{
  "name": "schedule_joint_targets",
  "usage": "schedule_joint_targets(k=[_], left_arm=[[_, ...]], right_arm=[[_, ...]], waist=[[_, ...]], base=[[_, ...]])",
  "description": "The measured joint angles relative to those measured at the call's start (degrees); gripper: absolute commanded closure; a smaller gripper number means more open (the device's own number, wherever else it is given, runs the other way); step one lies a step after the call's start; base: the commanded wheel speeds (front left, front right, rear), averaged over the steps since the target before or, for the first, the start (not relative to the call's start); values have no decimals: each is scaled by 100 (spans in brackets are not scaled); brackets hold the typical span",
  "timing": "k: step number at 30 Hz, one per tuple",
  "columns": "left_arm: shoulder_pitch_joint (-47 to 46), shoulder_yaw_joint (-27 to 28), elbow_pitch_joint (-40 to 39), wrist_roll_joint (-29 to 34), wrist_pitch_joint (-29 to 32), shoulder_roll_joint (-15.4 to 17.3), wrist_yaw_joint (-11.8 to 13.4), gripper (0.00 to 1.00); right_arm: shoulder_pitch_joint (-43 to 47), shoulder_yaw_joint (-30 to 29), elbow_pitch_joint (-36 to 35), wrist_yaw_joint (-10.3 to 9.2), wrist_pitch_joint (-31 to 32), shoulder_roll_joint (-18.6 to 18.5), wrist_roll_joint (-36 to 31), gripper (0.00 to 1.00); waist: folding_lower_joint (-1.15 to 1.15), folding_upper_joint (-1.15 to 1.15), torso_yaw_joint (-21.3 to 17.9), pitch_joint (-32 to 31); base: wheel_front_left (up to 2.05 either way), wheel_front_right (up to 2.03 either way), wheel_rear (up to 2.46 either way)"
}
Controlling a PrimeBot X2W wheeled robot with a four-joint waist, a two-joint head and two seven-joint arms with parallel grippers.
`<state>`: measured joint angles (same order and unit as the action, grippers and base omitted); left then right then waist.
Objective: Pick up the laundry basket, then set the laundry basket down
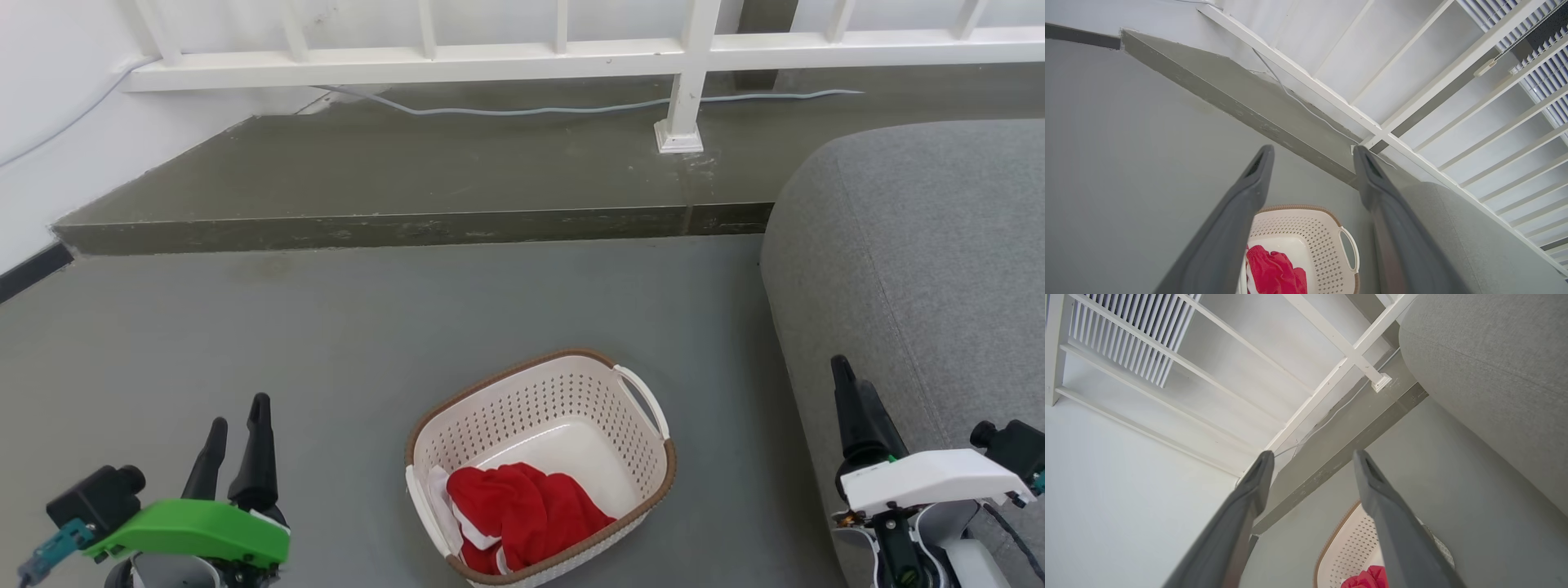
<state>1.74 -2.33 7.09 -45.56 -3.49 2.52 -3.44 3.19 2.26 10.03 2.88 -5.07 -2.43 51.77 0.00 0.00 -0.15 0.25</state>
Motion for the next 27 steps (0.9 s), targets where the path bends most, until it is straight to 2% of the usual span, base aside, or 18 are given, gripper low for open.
schedule_joint_targets(k=[6, 12, 27], left_arm=[[72, -136, -59, 509, -99, 16, 103, 0], [88, -302, -215, 1174, -233, 30, 204, 0], [209, -566, -474, 2370, -521, 67, 459, 0]], right_arm=[[93, 77, -58, -57, -105, 0, -448, 0], [109, 203, -163, -202, -210, 1, -1082, 0], [212, 421, -377, -360, -456, 2, -2314, 0]], waist=[[0, 0, -1, 5], [0, 0, -3, 10], [0, 0, -14, 0]], base=[[0, 0, 0], [0, 0, 0], [0, 0, 0]])
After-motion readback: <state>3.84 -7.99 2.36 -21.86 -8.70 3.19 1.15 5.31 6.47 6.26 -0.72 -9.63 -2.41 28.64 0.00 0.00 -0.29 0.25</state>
